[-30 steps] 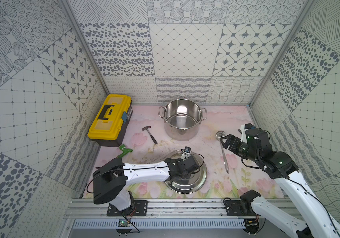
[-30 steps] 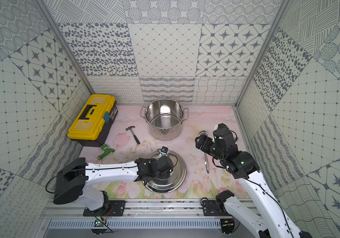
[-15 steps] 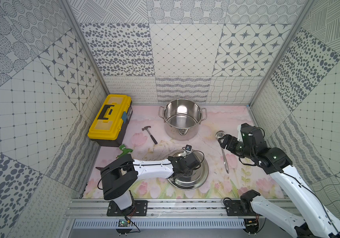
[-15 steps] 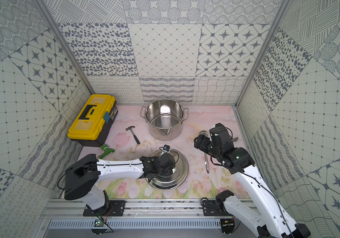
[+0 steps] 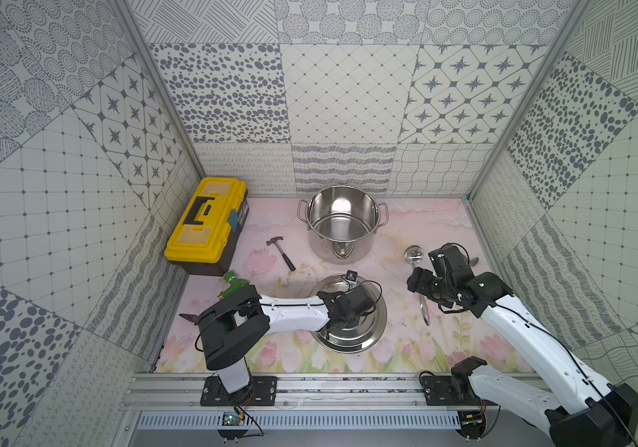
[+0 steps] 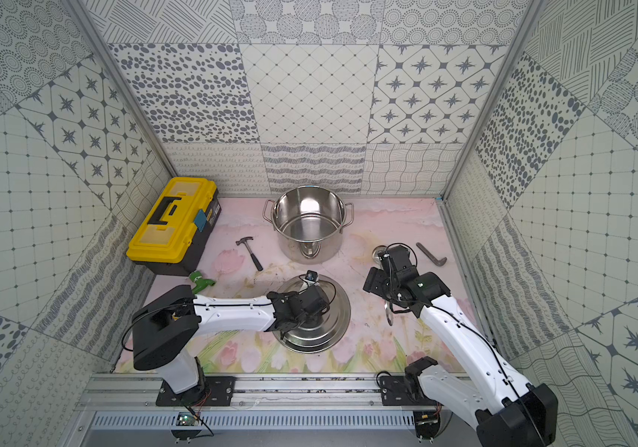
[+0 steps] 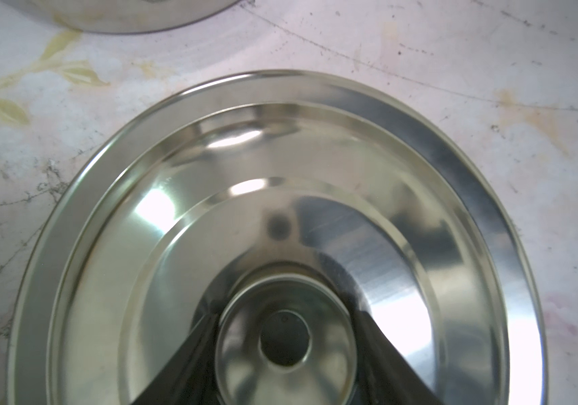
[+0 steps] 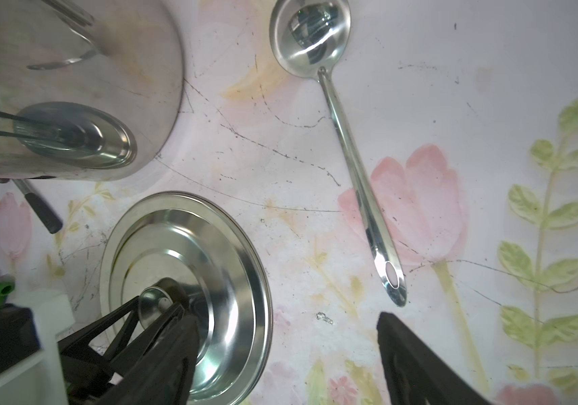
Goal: Stir the soup with a spoon
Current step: Place the lid at the center of the board, then pick up the spoon from the center of the board.
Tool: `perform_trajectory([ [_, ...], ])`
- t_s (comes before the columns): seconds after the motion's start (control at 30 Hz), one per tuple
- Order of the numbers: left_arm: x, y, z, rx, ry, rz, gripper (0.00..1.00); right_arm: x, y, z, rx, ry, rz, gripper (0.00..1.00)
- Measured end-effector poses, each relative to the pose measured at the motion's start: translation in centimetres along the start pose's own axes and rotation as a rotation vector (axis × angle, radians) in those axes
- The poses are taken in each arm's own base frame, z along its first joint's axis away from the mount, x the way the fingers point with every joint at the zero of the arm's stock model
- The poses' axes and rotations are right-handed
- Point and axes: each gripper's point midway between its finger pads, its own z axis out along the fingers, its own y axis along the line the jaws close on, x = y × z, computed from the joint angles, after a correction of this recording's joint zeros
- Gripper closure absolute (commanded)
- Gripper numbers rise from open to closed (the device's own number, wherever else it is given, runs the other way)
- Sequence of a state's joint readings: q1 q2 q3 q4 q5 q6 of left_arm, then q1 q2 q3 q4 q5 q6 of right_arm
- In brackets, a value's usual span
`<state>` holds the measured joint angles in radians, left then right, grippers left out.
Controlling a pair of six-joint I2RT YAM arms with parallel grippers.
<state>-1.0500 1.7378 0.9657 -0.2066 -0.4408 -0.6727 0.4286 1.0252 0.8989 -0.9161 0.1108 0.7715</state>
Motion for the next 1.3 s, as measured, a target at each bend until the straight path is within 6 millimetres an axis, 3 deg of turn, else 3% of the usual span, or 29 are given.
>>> perform_trajectory([
  [0.17, -0.2, 0.0, 0.1, -0.005, -0.011, -0.006, 0.34, 0.0, -0.8, 1.3, 0.045, 0.021, -0.006, 0.15],
  [0.43, -0.7, -0.1, -0.5, 0.005, -0.021, -0.02, 0.06, -1.1, -2.1, 3.7, 0.106, 0.047, -0.004, 0.18],
  [0.67, -3.5, -0.3, -3.7, 0.034, -0.08, -0.043, 0.03, -2.5, -1.7, 6.5, 0.156, 0.118, -0.093, 0.27],
  [0.8, -5.9, 0.1, -7.1, 0.057, -0.146, -0.073, 0.04, -3.3, -1.2, 8.8, 0.164, 0.172, -0.145, 0.37],
  [1.0, -8.7, 1.9, -12.7, 0.082, -0.248, -0.119, 0.04, -3.9, -2.1, 11.6, 0.188, 0.248, -0.168, 0.52],
  [1.13, -9.5, 3.4, -15.8, 0.091, -0.3, -0.142, 0.04, -4.5, -2.7, 12.6, 0.197, 0.272, -0.178, 0.56],
  [1.3, -9.6, 4.7, -17.5, 0.085, -0.319, -0.152, 0.04, -4.8, -3.5, 13.9, 0.206, 0.305, -0.201, 0.61],
])
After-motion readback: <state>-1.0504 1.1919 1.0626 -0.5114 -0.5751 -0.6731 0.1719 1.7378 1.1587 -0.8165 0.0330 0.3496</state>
